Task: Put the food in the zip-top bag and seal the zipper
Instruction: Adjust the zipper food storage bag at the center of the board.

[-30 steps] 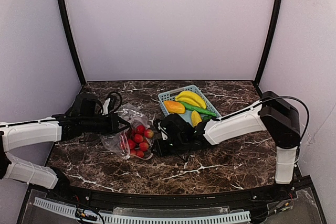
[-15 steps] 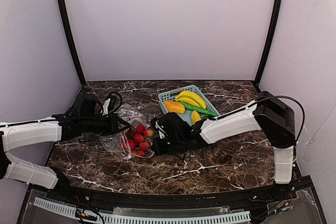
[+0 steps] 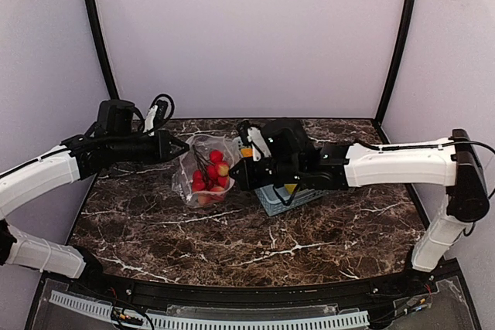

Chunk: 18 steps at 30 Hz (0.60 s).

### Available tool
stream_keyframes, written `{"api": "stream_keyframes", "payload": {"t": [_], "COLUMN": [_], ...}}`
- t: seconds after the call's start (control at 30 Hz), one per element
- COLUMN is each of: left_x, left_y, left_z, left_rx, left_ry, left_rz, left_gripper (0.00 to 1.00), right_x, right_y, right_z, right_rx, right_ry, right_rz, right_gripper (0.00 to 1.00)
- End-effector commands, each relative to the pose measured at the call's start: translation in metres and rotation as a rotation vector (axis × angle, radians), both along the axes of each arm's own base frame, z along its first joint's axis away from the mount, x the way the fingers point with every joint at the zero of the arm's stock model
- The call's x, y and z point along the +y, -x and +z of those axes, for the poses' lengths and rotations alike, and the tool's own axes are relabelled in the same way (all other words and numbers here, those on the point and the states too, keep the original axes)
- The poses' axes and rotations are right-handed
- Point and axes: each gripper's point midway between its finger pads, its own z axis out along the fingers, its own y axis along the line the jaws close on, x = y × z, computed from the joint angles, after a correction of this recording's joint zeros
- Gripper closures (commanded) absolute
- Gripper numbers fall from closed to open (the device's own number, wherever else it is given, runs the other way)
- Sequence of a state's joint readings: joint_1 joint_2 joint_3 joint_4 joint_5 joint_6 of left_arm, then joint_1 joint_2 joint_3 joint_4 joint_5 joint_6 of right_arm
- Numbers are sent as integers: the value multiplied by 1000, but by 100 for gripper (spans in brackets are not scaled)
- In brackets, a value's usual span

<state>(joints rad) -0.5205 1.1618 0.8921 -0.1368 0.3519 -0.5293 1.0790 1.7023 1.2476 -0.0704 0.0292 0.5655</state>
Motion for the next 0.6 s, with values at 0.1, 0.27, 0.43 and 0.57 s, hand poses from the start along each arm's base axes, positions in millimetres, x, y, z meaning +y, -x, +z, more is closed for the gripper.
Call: {"api": "stream_keyframes", "payload": {"t": [0.1,0.27,0.43,0.57], "left_x": [11,6,3,-5], "left_y": [2,3,0,-2], "left_z": [27,21,42,88], "left_rx": [-82,-53,-97,-154], "left_ry": [-86,-75,-85,-71], "left_rz": [-13,-35,-55,-104], "left_gripper": [99,99,99,99], "right_x": [-14,-13,-10,-7], "right_y": [-9,-10,-14,-15], "right_z": [45,36,65,111], "right_rx": [-106,-78,-120,-171], "right_ry": [-23,8,-12,-58], "right_rz": [-52,-62,-58,-49], "right_gripper": [100,100,100,100]}}
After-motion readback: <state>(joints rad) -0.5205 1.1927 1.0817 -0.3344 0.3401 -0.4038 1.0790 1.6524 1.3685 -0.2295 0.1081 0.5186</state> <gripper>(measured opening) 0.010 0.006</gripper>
